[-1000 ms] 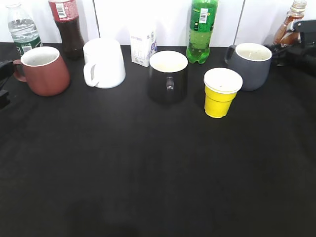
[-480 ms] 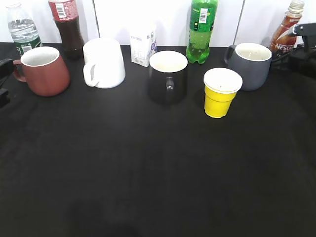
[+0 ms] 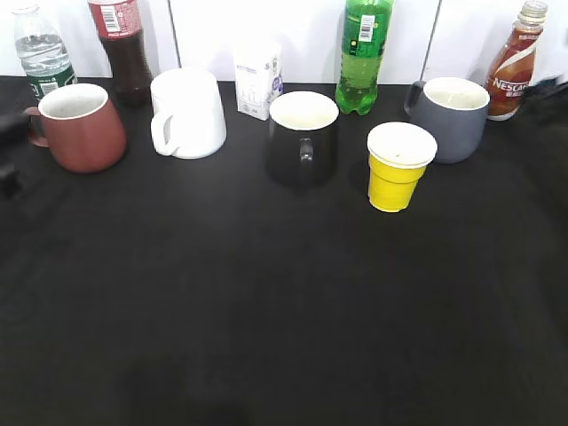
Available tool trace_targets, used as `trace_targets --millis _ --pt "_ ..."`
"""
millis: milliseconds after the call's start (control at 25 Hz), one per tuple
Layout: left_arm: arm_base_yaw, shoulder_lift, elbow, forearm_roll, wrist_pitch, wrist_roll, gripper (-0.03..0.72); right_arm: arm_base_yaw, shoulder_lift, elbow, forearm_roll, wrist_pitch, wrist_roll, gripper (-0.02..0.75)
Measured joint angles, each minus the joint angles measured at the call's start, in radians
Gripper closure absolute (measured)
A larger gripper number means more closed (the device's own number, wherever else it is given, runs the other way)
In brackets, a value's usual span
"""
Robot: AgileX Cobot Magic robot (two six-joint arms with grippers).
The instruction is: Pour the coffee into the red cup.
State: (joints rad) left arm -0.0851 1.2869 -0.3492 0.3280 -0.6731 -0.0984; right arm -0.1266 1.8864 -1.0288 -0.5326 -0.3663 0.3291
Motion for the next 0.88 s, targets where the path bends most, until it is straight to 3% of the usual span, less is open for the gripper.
trace_targets --millis 80,200,240,320,400,600,800,880 --pt "-0.055 0.000 -0.077 0.001 0.229 -0.003 0.389 0.047 -0.115 0.001 -0.052 0.231 0.052 0.156" --pt "-0.173 0.000 -0.236 -0.014 0.680 -0.003 0.389 0.194 -0.235 0.001 -0.026 0.620 0.059 0.162" --pt "-0.204 0.000 -0.283 -0.052 0.811 -0.003 0.389 0.246 -0.253 0.001 0.038 0.761 0.037 0.164" --pt "-0.237 0.000 -0.361 -0.129 1.081 -0.003 0.389 0.334 -0.280 0.001 0.271 0.972 -0.117 0.163" --pt "-0.241 0.000 -0.424 -0.207 1.302 -0.003 0.389 0.406 -0.321 0.001 0.418 1.071 -0.222 0.164" --pt "-0.242 -0.003 -0.467 -0.308 1.710 -0.003 0.389 0.490 -0.532 0.000 0.578 1.261 -0.393 0.164" --pt "-0.242 -0.233 -0.467 -0.399 1.832 -0.004 0.384 0.490 -0.715 0.000 0.648 1.361 -0.436 0.167" --pt "-0.242 -0.389 -0.467 -0.374 1.880 -0.004 0.307 0.490 -0.812 0.000 0.648 1.423 -0.436 0.167"
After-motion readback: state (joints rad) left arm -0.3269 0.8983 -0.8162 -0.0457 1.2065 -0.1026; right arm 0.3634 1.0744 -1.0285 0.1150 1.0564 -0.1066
